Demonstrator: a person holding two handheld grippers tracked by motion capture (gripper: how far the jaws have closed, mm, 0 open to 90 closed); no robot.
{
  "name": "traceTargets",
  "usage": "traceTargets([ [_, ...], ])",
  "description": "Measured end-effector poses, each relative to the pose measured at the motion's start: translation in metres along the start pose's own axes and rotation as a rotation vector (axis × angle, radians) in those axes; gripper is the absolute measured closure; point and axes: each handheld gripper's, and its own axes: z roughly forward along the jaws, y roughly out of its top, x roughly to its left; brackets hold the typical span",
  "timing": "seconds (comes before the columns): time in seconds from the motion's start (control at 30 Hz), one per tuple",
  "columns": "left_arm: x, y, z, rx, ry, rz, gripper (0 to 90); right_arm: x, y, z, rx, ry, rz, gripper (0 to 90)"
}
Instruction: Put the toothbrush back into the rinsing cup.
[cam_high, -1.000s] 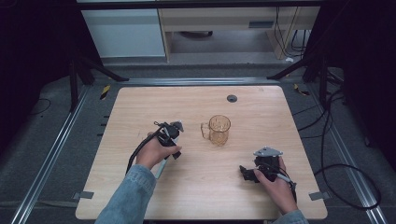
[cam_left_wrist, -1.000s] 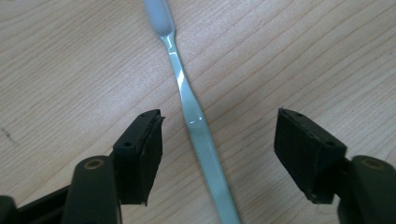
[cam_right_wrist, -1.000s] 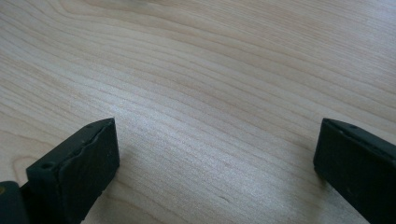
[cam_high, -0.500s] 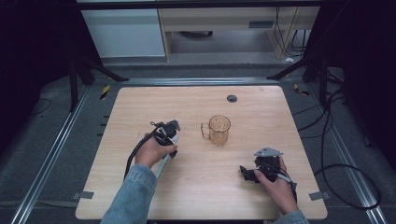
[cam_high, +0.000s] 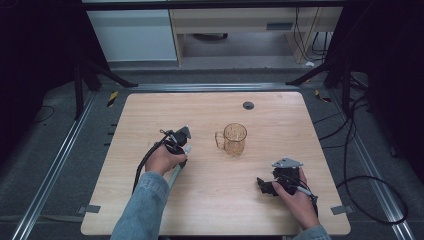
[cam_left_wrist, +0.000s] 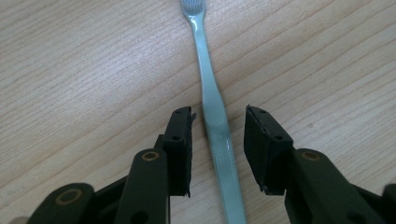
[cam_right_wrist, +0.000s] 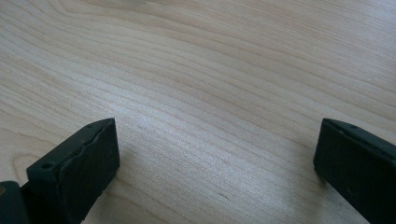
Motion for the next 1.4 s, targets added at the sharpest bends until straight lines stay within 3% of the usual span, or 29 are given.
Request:
traceTargets([
  [0.73, 0.0030, 0.0030, 0.0055, 0.001, -0.008, -0.032, 67.5, -0.0002, -0.0004, -0.0003, 0.000, 0.002, -0.002, 0.6],
  [1.03, 0.0029, 0.0036, 0.0064, 0.007, -0.019, -0.032, 71.4, -0.0002, -0.0003, -0.0004, 0.000, 0.002, -0.003, 0.6],
  [1.4, 0.0009, 0.0023, 0.0073, -0.006, 0.001, -0.015, 78.2, -0.0002, -0.0004, -0.0002, -0.001, 0.003, -0.002, 0.6],
])
